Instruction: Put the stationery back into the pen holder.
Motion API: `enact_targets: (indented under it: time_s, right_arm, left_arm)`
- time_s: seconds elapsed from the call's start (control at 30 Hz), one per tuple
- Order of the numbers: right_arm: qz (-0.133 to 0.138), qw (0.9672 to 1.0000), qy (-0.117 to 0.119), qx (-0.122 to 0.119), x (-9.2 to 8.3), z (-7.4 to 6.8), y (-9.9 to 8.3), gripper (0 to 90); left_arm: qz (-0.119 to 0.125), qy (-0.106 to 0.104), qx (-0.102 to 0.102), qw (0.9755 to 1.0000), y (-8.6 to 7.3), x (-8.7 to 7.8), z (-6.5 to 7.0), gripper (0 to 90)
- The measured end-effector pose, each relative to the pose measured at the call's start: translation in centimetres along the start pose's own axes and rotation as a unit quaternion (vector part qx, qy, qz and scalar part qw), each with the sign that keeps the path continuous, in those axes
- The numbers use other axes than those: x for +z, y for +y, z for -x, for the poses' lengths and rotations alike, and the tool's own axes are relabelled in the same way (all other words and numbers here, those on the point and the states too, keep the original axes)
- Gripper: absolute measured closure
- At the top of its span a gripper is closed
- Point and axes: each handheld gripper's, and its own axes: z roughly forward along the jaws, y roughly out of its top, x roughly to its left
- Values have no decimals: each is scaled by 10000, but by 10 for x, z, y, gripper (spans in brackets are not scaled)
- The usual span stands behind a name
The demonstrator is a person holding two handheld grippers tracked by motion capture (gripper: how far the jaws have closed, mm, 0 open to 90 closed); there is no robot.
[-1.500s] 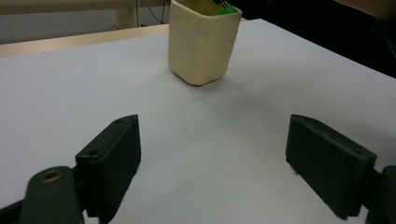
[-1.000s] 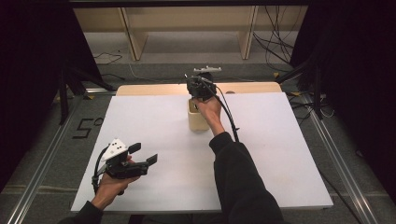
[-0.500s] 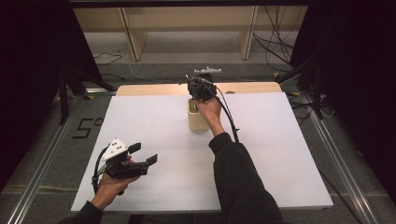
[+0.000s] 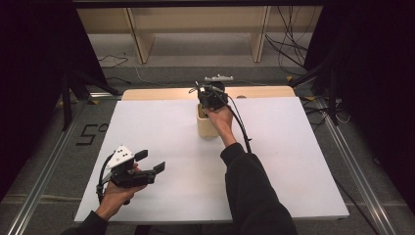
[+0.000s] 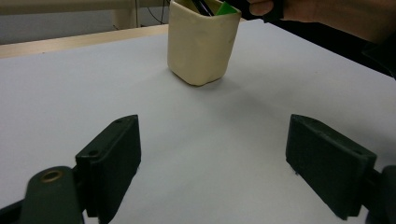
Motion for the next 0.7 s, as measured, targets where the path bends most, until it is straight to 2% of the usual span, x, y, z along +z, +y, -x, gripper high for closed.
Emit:
enact_targets:
  time_s: [0.2, 0.4, 0.5, 0.7]
  right_arm:
    - [-33, 10000, 76, 7, -2, 0, -3, 790]
    - [-156, 9998, 55, -55, -7, -1, -7, 778]
    - [-292, 9996, 64, -23, -10, 0, -8, 656]
    - [-56, 9997, 218, 73, -25, 6, -2, 563]
  left_arm:
    - [-15, 0, 1, 10000, 0, 0, 0, 176]
    - [-14, -2, 8, 10000, 0, 0, 0, 176]
    - [-19, -2, 9, 10000, 0, 0, 0, 176]
    - [-23, 4, 2, 10000, 0, 1, 0, 176]
